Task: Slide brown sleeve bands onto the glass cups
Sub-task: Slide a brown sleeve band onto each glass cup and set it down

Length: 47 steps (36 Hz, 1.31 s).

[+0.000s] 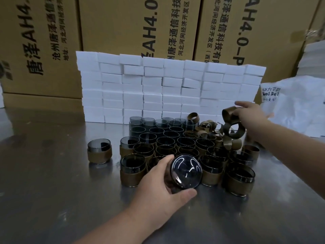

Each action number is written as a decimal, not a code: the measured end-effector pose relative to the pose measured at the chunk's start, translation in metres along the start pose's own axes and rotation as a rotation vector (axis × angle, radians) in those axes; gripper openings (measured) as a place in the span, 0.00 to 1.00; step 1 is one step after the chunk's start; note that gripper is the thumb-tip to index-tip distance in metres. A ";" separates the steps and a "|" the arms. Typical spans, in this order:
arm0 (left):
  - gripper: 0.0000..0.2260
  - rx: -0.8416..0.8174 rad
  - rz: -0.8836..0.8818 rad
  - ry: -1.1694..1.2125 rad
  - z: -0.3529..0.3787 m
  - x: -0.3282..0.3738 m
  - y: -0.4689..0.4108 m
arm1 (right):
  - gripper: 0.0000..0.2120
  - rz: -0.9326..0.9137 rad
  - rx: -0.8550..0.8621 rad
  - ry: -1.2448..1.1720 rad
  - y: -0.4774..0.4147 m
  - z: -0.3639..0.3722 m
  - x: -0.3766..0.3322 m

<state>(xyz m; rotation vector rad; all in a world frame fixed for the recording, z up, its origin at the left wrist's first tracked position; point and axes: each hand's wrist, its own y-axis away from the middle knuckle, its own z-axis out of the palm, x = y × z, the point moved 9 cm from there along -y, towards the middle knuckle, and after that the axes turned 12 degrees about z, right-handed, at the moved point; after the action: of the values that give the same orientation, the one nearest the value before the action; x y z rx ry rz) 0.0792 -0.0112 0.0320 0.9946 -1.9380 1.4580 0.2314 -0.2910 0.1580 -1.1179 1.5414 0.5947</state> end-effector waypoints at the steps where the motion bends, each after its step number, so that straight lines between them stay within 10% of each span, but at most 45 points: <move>1: 0.37 0.006 0.004 0.001 0.000 0.000 -0.001 | 0.21 -0.003 -0.003 0.009 0.002 0.001 -0.001; 22: 0.41 0.014 0.019 -0.001 -0.001 0.006 0.000 | 0.18 0.080 0.001 -0.148 0.006 -0.004 -0.003; 31: 0.22 0.070 0.141 0.058 -0.008 0.023 -0.001 | 0.17 0.068 -0.095 -0.593 0.046 0.005 -0.039; 47: 0.53 0.444 0.079 0.462 -0.030 0.031 0.006 | 0.13 0.272 -0.654 -1.229 0.197 0.077 0.005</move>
<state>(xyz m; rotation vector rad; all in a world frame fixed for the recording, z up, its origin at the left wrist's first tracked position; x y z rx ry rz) 0.0550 0.0103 0.0609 0.6727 -1.3673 2.0089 0.0940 -0.1436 0.0947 -0.6883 0.3936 1.6617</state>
